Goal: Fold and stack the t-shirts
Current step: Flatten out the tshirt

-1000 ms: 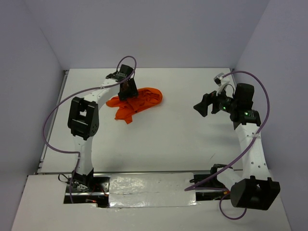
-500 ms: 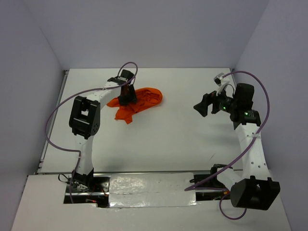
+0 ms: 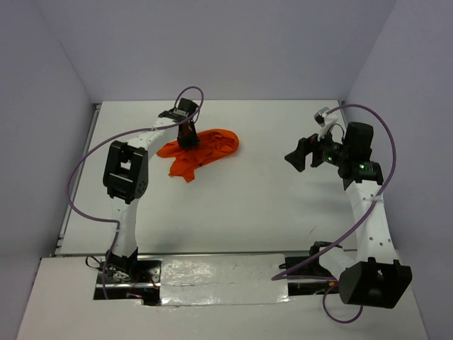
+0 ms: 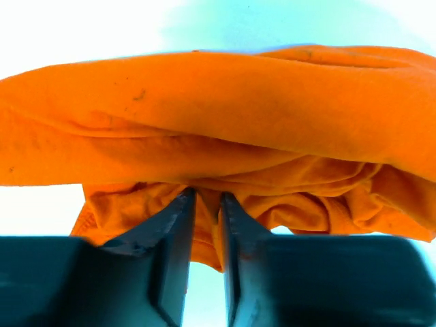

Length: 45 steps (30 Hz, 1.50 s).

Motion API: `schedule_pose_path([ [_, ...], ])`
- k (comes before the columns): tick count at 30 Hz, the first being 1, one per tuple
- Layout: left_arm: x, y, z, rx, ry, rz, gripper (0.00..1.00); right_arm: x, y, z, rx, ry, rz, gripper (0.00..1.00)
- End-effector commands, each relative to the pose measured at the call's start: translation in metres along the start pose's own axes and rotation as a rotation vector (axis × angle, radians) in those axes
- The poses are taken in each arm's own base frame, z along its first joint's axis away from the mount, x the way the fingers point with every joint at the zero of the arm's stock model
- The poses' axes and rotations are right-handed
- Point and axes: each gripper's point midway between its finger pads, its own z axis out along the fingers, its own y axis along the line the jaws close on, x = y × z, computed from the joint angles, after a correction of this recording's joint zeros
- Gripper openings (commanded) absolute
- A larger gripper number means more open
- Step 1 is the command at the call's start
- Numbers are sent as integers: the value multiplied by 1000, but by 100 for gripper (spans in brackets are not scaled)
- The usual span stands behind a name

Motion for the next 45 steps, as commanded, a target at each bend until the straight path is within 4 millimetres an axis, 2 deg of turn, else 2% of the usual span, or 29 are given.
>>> schedule_pose_path([
  [1, -2, -5, 3, 13, -1, 8, 33, -10, 1, -4, 9, -32, -53, 99],
  [5, -3, -5, -1, 17, -7, 21, 31, -11, 2, -3, 0, -34, -46, 99],
  [8, 1, -3, 0, 10, 9, 33, 37, -13, 3, -2, -8, -38, -44, 99],
  [11, 6, 0, 0, 6, 20, 43, 39, -15, 3, -2, -9, -42, -45, 100],
  [16, 14, 5, 5, -6, 43, 61, 37, -15, 4, -2, -19, -42, -43, 100],
  [21, 10, 0, 5, 18, 34, 73, 15, -17, 5, -2, -24, -44, -48, 99],
  [22, 9, -1, 3, 24, 34, 83, 6, -17, 6, -3, -29, -44, -50, 99],
  [25, -7, -11, -17, 67, -12, 111, 0, -18, 10, -5, -44, -46, -71, 100],
  [26, -22, -19, -37, 99, -56, 117, 0, -19, 11, -6, -47, -46, -77, 100],
  [28, -38, -29, -63, 149, -107, 158, 0, -21, 14, -7, -58, -50, -104, 99],
  [29, -56, -38, -92, 185, -164, 168, 0, -23, 15, -8, -66, -54, -111, 99],
  [31, -71, -50, -123, 244, -217, 213, 0, -27, 17, -8, -80, -62, -121, 98],
  [32, -86, -59, -154, 292, -274, 221, 0, -30, 20, -8, -99, -72, -122, 97],
  [33, -91, -69, -171, 352, -288, 235, 0, -34, 22, -7, -108, -79, -125, 95],
  [35, -112, -87, -225, 458, -375, 254, 0, -42, 29, -3, -139, -89, -131, 94],
  [36, -110, -89, -226, 473, -367, 257, 0, -42, 28, -3, -139, -87, -129, 94],
  [37, -114, -91, -247, 505, -404, 253, 0, -46, 34, 0, -154, -95, -138, 94],
  [38, -120, -94, -259, 534, -439, 245, 0, -51, 36, 1, -151, -102, -150, 94],
  [40, -120, -99, -285, 591, -473, 244, 0, -56, 45, 7, -173, -109, -168, 95],
  [41, -122, -102, -296, 615, -494, 244, 0, -63, 43, 7, -152, -119, -181, 95],
  [42, -123, -105, -316, 651, -525, 248, 0, -66, 51, 12, -177, -119, -194, 96],
  [45, -128, -110, -351, 716, -592, 254, 0, -86, 61, 18, -196, -153, -224, 96],
])
